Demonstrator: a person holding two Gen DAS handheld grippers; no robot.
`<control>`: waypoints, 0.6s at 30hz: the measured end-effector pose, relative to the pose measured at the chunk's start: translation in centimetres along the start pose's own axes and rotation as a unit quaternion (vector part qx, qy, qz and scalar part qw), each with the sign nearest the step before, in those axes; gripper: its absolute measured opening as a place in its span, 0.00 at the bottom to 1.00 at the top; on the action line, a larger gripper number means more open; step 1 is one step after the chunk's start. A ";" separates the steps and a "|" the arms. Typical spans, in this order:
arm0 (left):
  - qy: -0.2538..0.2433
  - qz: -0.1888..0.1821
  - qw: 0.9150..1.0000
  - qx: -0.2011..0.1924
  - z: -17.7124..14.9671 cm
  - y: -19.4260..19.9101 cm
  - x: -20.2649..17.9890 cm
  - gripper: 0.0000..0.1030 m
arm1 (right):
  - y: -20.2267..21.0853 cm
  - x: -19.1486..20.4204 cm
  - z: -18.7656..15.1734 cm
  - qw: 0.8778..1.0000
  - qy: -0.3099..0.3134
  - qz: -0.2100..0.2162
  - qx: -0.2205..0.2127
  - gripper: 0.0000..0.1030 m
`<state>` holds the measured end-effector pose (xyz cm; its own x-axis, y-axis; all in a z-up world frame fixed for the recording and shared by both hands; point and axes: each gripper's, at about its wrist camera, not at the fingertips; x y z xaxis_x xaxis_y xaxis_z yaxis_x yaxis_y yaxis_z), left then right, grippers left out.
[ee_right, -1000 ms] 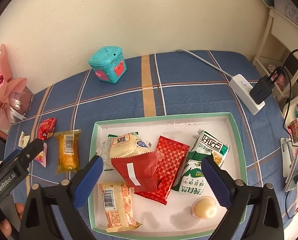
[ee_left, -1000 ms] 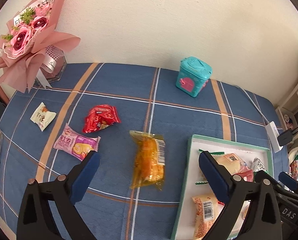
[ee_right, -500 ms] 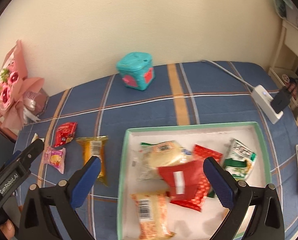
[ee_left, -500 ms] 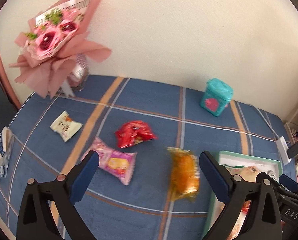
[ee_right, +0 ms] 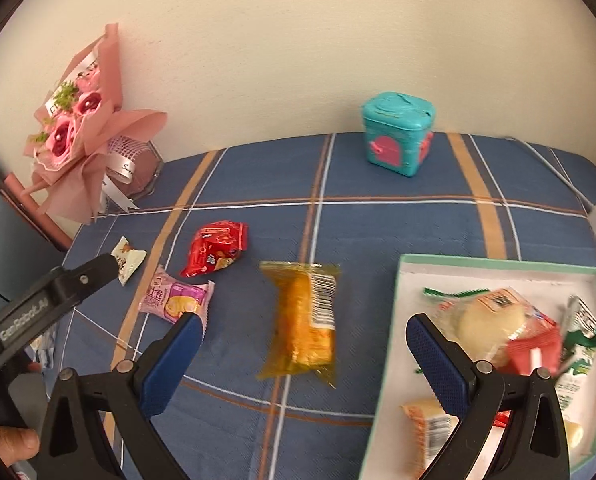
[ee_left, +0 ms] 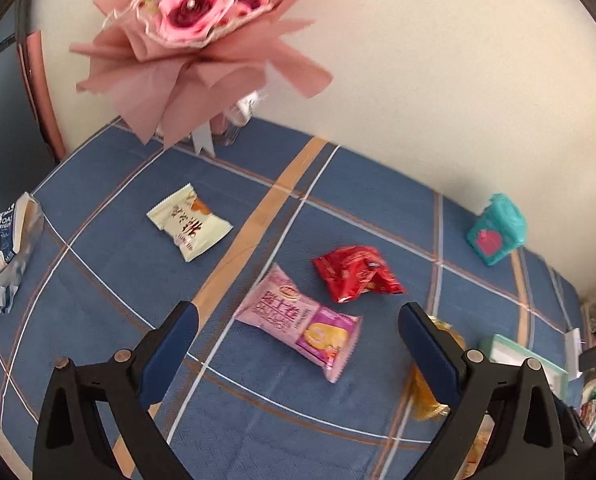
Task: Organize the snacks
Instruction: 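Move both open tools back from the tray toward the remaining snacks, then grasp the pink swiss roll pack with the left tool while the right tool grasps the yellow bread pack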
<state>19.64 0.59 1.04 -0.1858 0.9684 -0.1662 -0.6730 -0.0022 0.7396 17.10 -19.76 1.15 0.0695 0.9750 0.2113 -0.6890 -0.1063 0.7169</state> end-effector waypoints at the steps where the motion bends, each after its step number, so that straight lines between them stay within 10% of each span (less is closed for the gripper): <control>1: 0.000 0.000 1.000 0.006 -0.1 -0.6 0.0 0.97 | -0.3 0.2 0.0 1.000 0.002 -0.001 0.000 1.00; 18: 0.054 0.006 0.996 0.066 -2.5 -9.3 0.4 0.91 | -7.4 0.3 -1.5 0.999 0.014 0.000 0.039 0.79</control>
<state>24.03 0.37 -7.52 -0.2751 0.9357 -0.2208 -0.5708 0.0258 0.8207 21.14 -18.43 -5.06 0.0497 0.9799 0.1934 -0.6305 -0.1194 0.7669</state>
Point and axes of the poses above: each gripper's, at about its wrist camera, not at the fingertips, and y roughly against the way its jaws point, x to its left, z to its top, and after that the axes turned 8 degrees about -x, right-handed
